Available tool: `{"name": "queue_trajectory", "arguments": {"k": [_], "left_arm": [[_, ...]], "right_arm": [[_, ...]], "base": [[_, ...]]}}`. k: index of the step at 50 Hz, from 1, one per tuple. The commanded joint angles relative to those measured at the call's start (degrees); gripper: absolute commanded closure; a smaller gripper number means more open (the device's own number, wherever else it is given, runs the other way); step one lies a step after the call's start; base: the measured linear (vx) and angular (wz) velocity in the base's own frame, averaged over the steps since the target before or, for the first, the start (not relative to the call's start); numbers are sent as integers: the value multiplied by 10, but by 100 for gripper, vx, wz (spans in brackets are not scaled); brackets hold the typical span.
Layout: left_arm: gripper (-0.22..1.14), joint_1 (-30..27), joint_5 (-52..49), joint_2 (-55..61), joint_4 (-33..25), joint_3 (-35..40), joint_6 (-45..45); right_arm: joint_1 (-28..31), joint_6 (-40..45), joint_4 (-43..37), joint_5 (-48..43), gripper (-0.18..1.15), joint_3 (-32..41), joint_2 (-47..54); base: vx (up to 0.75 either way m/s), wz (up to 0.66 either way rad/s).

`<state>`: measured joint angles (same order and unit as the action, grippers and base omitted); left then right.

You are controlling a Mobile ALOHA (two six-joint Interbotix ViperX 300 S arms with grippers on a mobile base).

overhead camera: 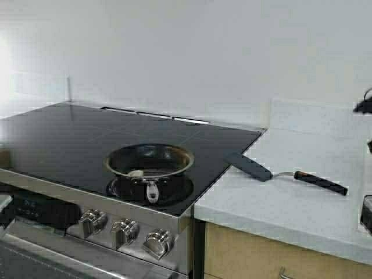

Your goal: Add oil to the pan and cook the shrimp and serve it

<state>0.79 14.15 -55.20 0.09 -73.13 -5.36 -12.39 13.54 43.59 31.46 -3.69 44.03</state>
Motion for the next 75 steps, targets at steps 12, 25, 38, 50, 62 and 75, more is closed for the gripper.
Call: {"name": "queue_trajectory", "arguments": {"k": [12,25,38,50,62,75], "left_arm": [[89,0,3,5,0,5,1],[89,-1,3,5,0,4,-2],[89,0,3,5,0,5,-3],[89,0,3,5,0,6,-4],[89,0,3,5,0,5,-5],[89,0,3,5,0,6,-6]], "right_arm": [[-12,-1,-22,-40,-6,1,-145],[8,27,-38,-48,-5,-11,-228],[75,105,-37,-123,3,-67,-309],[146,142,-38,-141,66,-130,-367],[225,178,-50,-169,92,-203,-408],[255,252,-119,-233,91,-313,-457]], "base": [[0,0],[0,0],[0,0],[0,0],[0,0],[0,0]]}}
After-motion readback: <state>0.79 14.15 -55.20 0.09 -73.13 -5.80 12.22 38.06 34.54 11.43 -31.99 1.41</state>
